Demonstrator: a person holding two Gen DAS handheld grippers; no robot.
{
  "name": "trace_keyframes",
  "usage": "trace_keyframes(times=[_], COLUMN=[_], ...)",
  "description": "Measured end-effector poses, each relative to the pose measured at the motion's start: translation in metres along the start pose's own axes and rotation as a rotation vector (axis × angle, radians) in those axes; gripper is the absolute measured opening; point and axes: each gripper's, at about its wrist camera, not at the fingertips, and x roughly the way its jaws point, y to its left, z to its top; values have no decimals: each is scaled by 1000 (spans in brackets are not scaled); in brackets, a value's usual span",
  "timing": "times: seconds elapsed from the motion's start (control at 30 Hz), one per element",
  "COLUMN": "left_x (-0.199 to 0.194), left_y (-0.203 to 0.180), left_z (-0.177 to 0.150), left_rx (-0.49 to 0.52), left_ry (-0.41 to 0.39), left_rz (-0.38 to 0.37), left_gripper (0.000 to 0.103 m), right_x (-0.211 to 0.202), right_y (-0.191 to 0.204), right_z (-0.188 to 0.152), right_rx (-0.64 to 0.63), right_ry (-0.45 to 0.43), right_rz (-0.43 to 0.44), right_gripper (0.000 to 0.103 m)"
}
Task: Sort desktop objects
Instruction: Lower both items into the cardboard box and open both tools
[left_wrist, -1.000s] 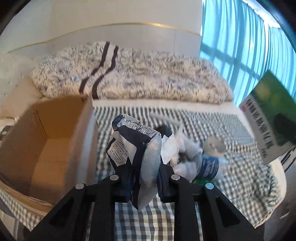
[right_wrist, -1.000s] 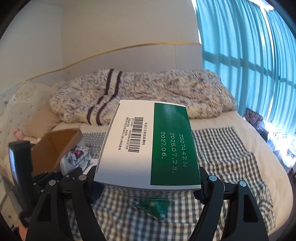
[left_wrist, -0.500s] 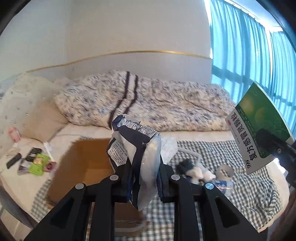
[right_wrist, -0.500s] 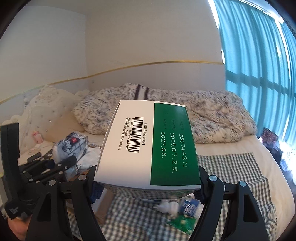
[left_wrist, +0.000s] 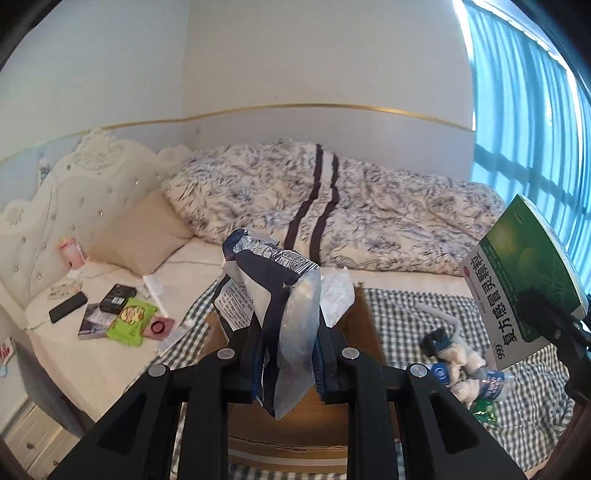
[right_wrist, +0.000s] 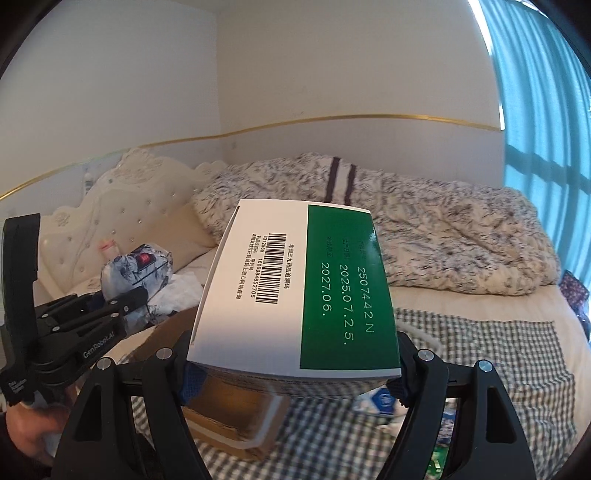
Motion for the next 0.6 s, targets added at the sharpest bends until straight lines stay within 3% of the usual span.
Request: trace_keyframes(times=[0.6], left_x=[76], left_y=[33], left_z=[-27], left_rx=[-15], left_ry=[176], left_rz=[34], left_gripper=[21], right_x=[82], right_y=[54], right_z=[-15], right_rx=[-87], right_ry=[136], right_rz=[28], right_gripper=[76])
